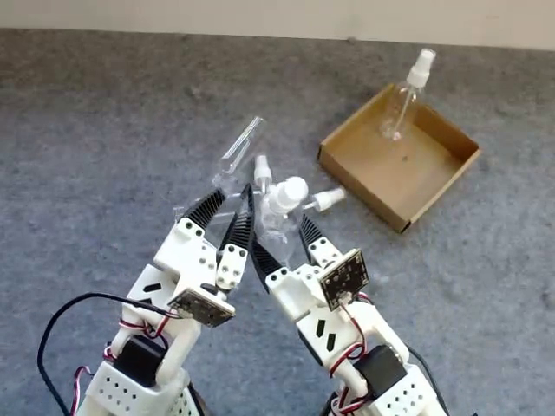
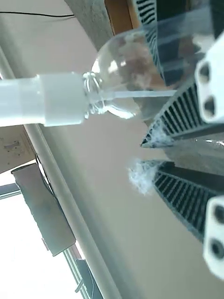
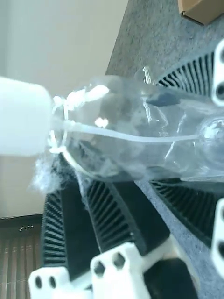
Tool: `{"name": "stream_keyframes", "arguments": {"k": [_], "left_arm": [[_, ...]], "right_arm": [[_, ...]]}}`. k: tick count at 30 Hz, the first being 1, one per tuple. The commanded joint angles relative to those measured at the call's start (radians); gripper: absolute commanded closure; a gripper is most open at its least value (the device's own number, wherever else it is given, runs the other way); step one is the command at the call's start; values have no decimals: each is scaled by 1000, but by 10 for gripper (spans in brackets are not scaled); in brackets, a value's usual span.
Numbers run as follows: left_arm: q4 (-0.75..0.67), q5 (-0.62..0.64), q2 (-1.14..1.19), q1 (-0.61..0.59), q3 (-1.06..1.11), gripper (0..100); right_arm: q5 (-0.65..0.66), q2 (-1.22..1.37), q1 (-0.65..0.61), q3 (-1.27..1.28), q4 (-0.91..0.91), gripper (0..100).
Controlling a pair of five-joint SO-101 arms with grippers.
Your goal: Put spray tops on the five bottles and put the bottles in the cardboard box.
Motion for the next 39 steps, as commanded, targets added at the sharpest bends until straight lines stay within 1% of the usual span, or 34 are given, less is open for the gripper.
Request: {"name": "stream_keyframes", "arguments": {"k": [1,5,39], "left_arm": [[-5,-14,-7,67,-61,995],[52,-14,-8,77,-70,995],[58,-14,-8,81,-62,995]], "right_arm": [[12,-19,-13,101,-4,871],[12,-19,-13,101,-4,871],[12,-19,-8,101,-4,871]]}}
